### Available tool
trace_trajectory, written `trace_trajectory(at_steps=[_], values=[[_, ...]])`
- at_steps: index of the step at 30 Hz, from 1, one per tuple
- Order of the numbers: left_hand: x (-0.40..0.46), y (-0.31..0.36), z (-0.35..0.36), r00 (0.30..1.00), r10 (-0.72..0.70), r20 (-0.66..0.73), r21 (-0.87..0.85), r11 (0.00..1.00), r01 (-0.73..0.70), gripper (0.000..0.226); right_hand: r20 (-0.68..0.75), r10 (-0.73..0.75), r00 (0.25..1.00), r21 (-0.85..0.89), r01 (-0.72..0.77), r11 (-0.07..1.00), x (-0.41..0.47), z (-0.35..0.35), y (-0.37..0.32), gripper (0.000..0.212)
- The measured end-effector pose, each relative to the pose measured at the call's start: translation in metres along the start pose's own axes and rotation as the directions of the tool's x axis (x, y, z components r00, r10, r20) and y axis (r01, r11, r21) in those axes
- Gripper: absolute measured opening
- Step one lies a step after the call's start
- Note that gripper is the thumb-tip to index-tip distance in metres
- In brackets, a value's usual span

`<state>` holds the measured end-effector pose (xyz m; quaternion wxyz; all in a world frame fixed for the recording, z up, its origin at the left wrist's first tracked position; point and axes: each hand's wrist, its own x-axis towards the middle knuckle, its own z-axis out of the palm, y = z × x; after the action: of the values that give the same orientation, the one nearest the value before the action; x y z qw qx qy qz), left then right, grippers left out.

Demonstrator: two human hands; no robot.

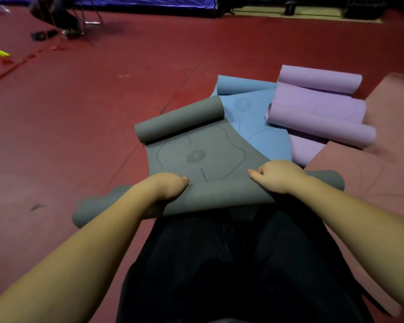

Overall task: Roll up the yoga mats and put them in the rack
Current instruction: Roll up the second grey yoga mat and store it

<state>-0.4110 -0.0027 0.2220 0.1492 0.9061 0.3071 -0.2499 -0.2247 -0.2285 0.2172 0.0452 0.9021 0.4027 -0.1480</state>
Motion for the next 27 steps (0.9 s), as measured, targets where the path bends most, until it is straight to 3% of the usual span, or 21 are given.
trace_trajectory(at_steps=[2, 5, 8, 11, 16, 19, 21, 24, 27], values=[[0.004, -0.01, 0.014, 0.996, 0.013, -0.085, 0.027, 1.0, -0.011, 0.041, 0.067, 0.011, 0.998, -0.001, -0.011, 1.0, 0.006, 0.002, -0.004, 0.06], [0.0, -0.011, 0.025, 0.914, 0.009, -0.407, -0.044, 0.999, -0.029, 0.029, 0.149, 0.029, 0.988, 0.029, -0.034, 0.999, 0.016, 0.0, -0.005, 0.066], [-0.015, 0.005, 0.036, 0.81, 0.053, -0.584, 0.066, 0.998, -0.018, 0.044, 0.282, 0.041, 0.959, 0.118, -0.077, 0.99, 0.028, -0.006, -0.005, 0.065], [-0.023, 0.005, 0.064, 0.742, 0.134, -0.656, 0.145, 0.988, -0.05, 0.053, 0.386, 0.013, 0.923, 0.191, -0.093, 0.977, 0.038, -0.011, -0.006, 0.062], [-0.013, -0.002, 0.058, 0.795, 0.13, -0.593, 0.152, 0.987, -0.048, 0.064, 0.409, 0.005, 0.913, 0.226, -0.106, 0.968, 0.05, -0.004, -0.008, 0.058], [0.001, -0.002, 0.047, 0.811, 0.148, -0.567, 0.17, 0.984, -0.061, 0.073, 0.242, -0.005, 0.97, 0.212, -0.048, 0.976, 0.052, 0.009, -0.002, 0.052], [0.008, -0.001, 0.041, 0.815, 0.164, -0.555, 0.173, 0.982, -0.079, 0.065, 0.082, -0.001, 0.997, 0.203, -0.016, 0.979, 0.048, 0.015, 0.003, 0.05], [0.016, 0.002, 0.031, 0.849, 0.161, -0.503, 0.132, 0.985, -0.108, 0.059, -0.08, -0.001, 0.997, 0.128, 0.011, 0.992, 0.033, 0.029, 0.005, 0.054], [0.022, 0.004, 0.018, 0.91, 0.124, -0.395, 0.102, 0.991, -0.09, 0.062, -0.309, -0.026, 0.951, 0.039, 0.04, 0.998, 0.009, 0.051, 0.003, 0.068]])
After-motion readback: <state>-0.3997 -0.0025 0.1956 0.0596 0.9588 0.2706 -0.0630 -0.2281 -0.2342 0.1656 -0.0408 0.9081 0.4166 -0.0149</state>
